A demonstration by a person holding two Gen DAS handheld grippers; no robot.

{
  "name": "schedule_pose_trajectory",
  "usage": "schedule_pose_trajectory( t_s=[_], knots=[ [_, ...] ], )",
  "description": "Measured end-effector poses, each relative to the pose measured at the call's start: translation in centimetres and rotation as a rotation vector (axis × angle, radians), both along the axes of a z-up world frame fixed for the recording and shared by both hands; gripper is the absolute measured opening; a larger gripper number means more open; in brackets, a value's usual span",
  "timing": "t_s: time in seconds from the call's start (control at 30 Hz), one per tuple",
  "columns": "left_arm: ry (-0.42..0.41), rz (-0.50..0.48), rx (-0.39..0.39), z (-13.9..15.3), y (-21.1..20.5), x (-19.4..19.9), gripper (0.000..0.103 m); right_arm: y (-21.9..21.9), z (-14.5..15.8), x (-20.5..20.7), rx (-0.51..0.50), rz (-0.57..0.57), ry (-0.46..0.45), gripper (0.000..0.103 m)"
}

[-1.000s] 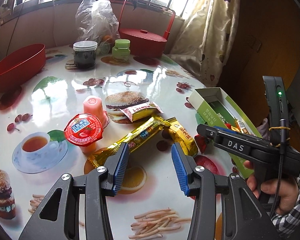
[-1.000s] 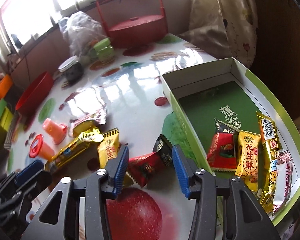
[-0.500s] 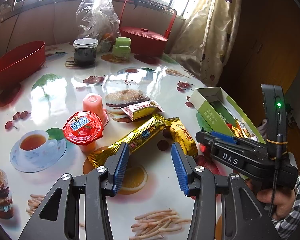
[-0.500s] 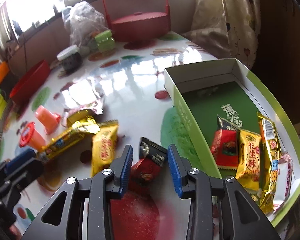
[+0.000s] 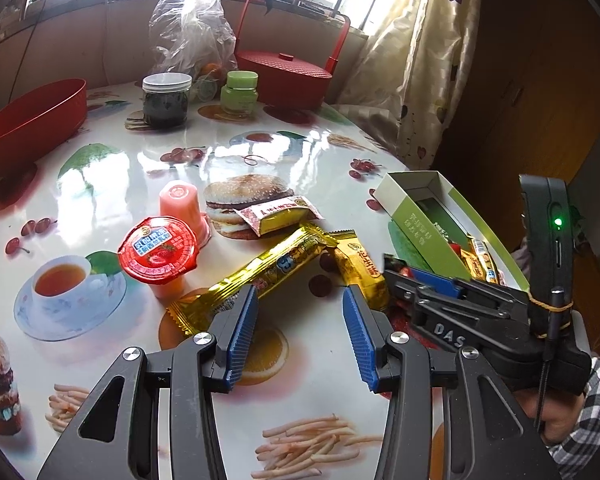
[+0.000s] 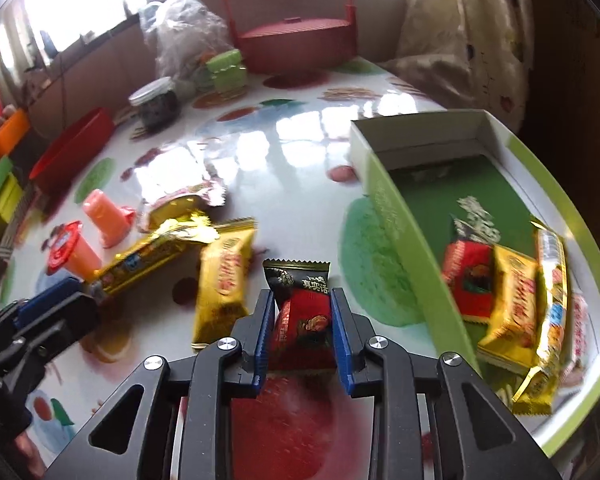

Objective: Organize snacks
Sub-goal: 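Move both open tools back to the snack pile beside the box, then grasp the red-wrapped candy with the right tool while the left tool grasps the yellow peanut-crisp packet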

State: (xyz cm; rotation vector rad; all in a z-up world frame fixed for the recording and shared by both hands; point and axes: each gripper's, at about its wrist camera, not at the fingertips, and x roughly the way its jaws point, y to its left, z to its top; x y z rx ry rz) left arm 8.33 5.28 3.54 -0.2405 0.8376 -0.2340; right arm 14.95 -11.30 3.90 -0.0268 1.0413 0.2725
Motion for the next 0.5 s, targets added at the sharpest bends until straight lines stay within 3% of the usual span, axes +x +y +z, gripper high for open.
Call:
schedule_pose_trajectory(
  t_s=[0.23, 0.5],
  knots=[
    [0.018, -0.025, -0.010, -0.2, -0.2, 0.7, 0.046, 1.7, 0.1, -0.9, 0.036, 0.117, 0.008, 0.025],
    [0.033, -0.103, 0.032, -0.8, -2.4, 2.8, 0.046, -0.5, 0.2, -1.8, 0.033, 0.075, 0.009, 0.025]
  ],
)
